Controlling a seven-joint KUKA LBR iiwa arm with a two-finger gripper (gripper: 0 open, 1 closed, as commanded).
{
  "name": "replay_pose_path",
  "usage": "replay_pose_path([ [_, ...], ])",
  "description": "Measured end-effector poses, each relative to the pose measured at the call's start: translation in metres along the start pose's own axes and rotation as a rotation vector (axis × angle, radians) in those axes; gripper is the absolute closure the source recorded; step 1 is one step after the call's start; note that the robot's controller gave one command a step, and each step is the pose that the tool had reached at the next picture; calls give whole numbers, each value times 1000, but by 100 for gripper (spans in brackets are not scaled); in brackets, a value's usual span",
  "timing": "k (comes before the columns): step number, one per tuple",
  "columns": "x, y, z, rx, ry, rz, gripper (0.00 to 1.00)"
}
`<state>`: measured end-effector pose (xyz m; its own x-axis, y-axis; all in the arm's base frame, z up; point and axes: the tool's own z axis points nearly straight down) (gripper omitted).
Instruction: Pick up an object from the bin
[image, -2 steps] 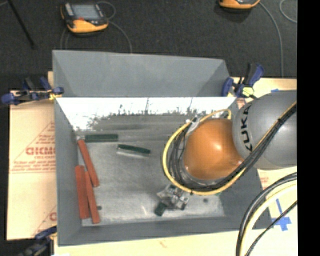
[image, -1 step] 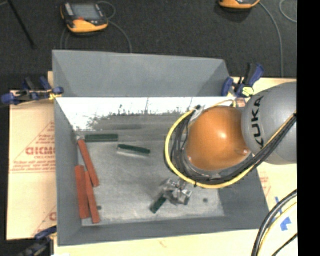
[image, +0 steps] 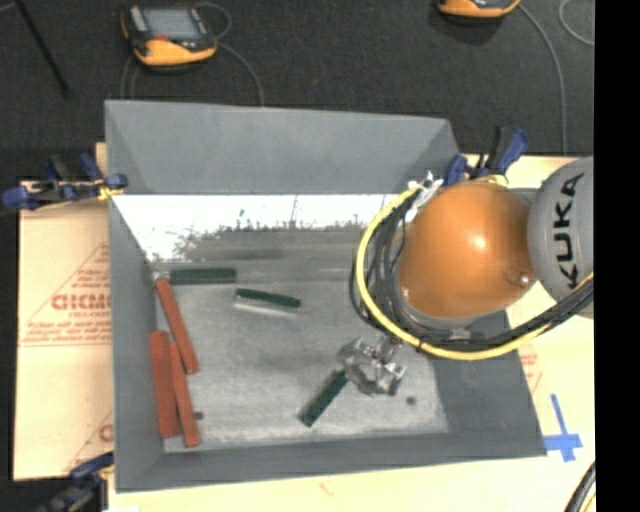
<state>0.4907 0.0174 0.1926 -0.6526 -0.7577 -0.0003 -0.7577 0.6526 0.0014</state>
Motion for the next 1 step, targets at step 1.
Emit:
replay_pose_path([
  [1, -32, -16, 114, -1, 1, 397, 0],
])
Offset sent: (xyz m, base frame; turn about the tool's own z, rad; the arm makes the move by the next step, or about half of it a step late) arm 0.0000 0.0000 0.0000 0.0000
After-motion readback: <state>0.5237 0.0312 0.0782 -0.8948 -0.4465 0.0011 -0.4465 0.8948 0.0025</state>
